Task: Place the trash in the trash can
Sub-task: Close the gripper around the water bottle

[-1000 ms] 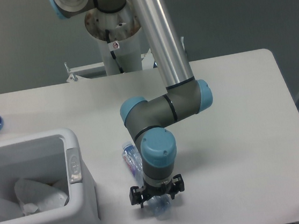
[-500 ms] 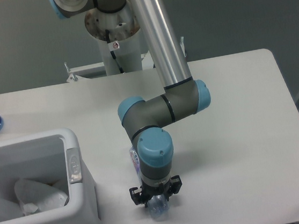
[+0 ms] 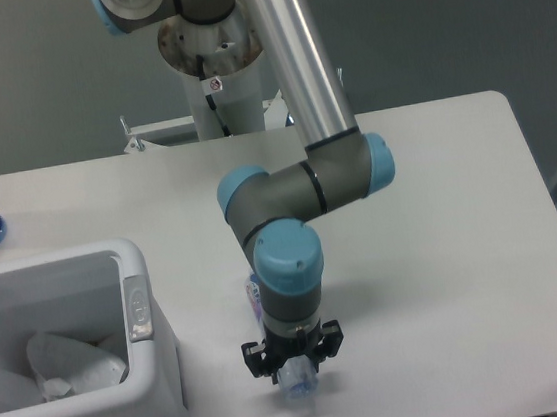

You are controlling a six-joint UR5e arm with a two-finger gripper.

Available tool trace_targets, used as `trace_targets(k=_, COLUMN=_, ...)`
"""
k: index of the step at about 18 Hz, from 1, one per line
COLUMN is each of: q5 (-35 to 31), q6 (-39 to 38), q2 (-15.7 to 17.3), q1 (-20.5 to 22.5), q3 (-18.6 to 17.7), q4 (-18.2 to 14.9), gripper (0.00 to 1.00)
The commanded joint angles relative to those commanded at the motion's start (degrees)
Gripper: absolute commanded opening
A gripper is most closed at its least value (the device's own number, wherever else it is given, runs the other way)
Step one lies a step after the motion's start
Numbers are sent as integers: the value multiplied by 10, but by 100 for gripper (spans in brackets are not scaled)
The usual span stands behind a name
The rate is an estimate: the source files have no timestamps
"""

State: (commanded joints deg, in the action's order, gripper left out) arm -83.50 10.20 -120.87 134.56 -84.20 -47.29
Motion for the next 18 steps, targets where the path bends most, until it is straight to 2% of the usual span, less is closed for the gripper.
trace_targets(k=4, q5=93, q6=-12, q2=54, q1=33, q3=52, q4=1, gripper=63)
trace_targets(k=7, q5=160, q6=-54, q2=58, q1=55, q3=97, q4=3, gripper=61)
trace_targets(k=11, q5=166, q6=-112, q2=63, q1=55, q3=164, q4=4, gripper=59)
trace_targets(k=13, q5=173, q6=-126, q2=75, q1=52, q3=175, q4=8, gripper=59)
trace_targets(k=18, q5=200, q6=-144, q2=120, q1=49, q3=176, q4=18, gripper=59)
